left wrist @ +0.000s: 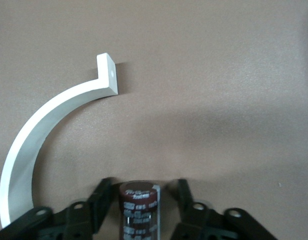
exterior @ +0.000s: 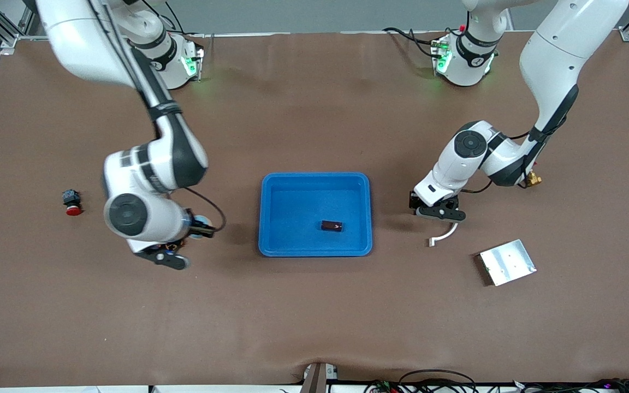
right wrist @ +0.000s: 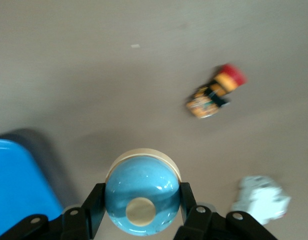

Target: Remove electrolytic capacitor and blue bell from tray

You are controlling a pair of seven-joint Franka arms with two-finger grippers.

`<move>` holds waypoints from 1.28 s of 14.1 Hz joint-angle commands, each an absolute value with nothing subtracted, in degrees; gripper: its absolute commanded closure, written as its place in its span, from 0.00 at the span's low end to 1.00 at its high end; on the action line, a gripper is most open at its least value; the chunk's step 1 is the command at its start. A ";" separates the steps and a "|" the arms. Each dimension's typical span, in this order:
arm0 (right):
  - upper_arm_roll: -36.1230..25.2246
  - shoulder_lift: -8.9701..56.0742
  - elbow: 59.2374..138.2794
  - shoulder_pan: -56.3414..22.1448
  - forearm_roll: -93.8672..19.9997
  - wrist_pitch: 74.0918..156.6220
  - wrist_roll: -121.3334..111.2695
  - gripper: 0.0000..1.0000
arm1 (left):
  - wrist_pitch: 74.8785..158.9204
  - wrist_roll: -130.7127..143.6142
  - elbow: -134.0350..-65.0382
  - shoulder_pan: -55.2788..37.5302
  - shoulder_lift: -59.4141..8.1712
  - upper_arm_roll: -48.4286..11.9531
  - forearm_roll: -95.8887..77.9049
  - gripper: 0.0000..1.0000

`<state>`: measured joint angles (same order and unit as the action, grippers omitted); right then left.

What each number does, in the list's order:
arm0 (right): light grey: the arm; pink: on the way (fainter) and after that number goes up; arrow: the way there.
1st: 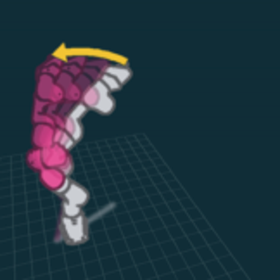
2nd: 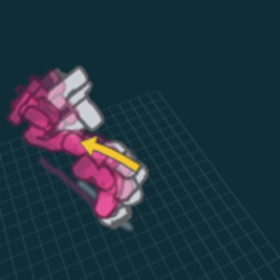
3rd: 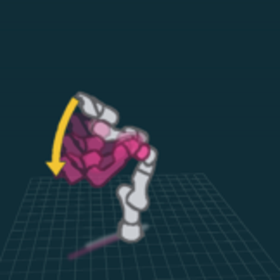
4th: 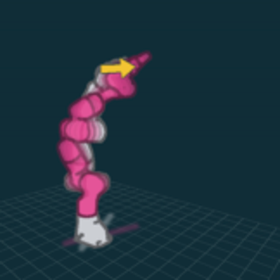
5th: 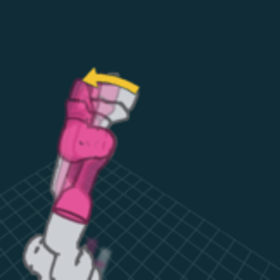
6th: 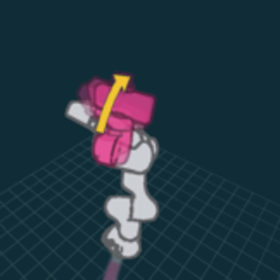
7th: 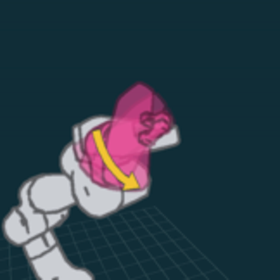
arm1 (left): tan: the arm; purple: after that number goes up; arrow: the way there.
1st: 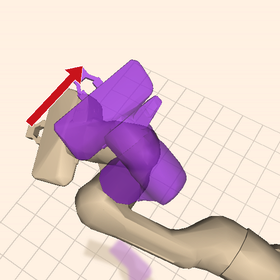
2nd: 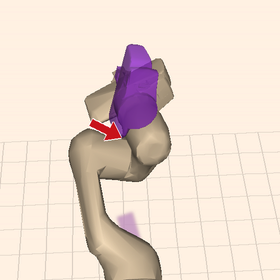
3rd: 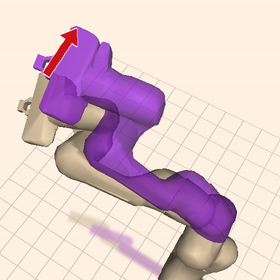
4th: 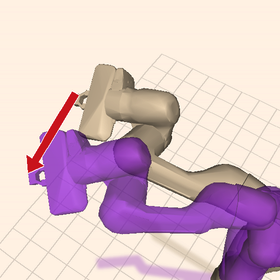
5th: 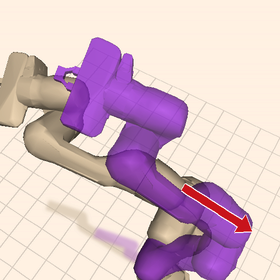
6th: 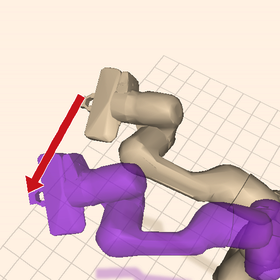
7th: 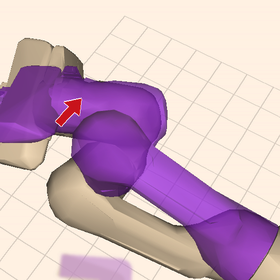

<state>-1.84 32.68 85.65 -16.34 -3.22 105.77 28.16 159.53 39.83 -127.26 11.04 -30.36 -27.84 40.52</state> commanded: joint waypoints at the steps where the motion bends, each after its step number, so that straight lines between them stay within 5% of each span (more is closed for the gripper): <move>1: -0.70 28.48 93.33 -8.91 -3.16 107.84 13.59 1.00 | 159.79 41.13 -126.48 11.51 -30.59 -27.95 42.63 0.00; 7: -0.79 28.83 104.49 -1.24 -2.55 124.34 -4.38 1.00 | 153.65 44.90 -122.97 10.90 -28.92 -29.26 42.10 0.00; 18: -0.62 29.35 110.57 0.35 -2.90 132.45 -8.53 0.97 | 142.92 71.62 -115.24 10.37 -28.30 -37.53 34.40 0.00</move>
<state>-1.60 30.64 109.48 -0.41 -3.11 131.97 -8.48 146.26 69.07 -117.38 10.73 -28.68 -36.65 38.50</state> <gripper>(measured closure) 0.361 0.000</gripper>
